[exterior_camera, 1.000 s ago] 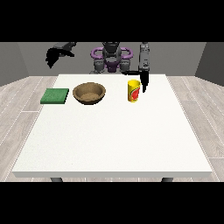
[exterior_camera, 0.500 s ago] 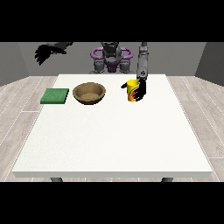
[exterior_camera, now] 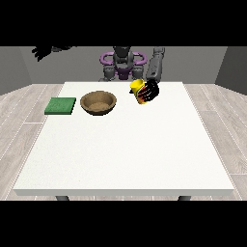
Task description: Pick the cup and pour the ball into the bowl, then pick the bowl and place it on the pad
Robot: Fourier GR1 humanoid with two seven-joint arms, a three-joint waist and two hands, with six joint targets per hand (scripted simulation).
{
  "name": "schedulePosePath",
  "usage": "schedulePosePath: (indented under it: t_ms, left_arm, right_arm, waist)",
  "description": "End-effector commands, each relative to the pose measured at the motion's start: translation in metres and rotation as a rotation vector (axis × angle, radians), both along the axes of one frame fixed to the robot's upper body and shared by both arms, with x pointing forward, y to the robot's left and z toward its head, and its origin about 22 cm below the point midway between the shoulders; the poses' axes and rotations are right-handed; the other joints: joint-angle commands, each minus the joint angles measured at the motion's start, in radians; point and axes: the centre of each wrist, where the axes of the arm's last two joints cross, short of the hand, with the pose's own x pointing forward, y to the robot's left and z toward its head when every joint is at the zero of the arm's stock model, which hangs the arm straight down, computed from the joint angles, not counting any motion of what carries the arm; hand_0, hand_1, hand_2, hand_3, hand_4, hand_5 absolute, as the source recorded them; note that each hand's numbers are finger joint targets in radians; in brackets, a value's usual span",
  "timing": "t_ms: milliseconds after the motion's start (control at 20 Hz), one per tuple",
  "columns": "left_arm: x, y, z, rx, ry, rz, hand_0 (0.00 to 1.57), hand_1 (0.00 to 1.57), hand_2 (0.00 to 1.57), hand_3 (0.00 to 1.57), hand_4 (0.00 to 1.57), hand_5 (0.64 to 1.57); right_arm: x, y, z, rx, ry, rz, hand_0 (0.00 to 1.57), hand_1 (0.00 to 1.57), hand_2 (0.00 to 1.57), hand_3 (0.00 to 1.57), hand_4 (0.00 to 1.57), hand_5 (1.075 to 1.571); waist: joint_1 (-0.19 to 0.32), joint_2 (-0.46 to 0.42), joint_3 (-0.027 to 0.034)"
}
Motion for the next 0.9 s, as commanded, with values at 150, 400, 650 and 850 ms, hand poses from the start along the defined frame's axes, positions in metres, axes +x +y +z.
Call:
schedulePosePath:
  t_ms: [150, 400, 650, 850]
  left_arm:
    - [0.033, -0.08, 0.045, 0.302, 0.011, -0.019, 1.3, 1.3, 1.57, 1.57, 1.15, 1.548]
    - [0.03, -0.136, 0.043, 0.549, 0.032, -0.041, 1.31, 1.31, 1.57, 1.57, 1.14, 1.556]
    - [0.022, -0.153, 0.041, 0.709, 0.134, -0.046, 1.31, 1.31, 1.57, 1.57, 1.14, 1.556]
    - [0.013, -0.159, 0.027, 0.902, 0.152, -0.062, 1.21, 1.21, 1.57, 1.57, 1.06, 1.57]
  right_arm:
    - [0.009, -0.01, -0.022, 0.036, 0.123, -0.009, 0.0, 0.0, 0.0, 0.18, 0.26, 1.568]
    - [0.017, -0.002, -0.034, 0.057, 0.186, -0.007, 0.0, 0.0, 0.0, 0.17, 0.35, 1.568]
    - [0.015, 0.001, -0.053, 0.066, 0.224, -0.022, 0.0, 0.0, 0.0, 0.0, 0.42, 1.569]
    - [0.015, -0.023, -0.044, 0.076, 0.247, -0.039, 0.0, 0.0, 0.0, 0.11, 0.43, 1.57]
  waist:
    - [0.02, -0.153, 0.0025]
    - [0.028, -0.177, 0.0011]
    - [0.04, -0.246, -0.0011]
    - [0.053, -0.266, -0.0014]
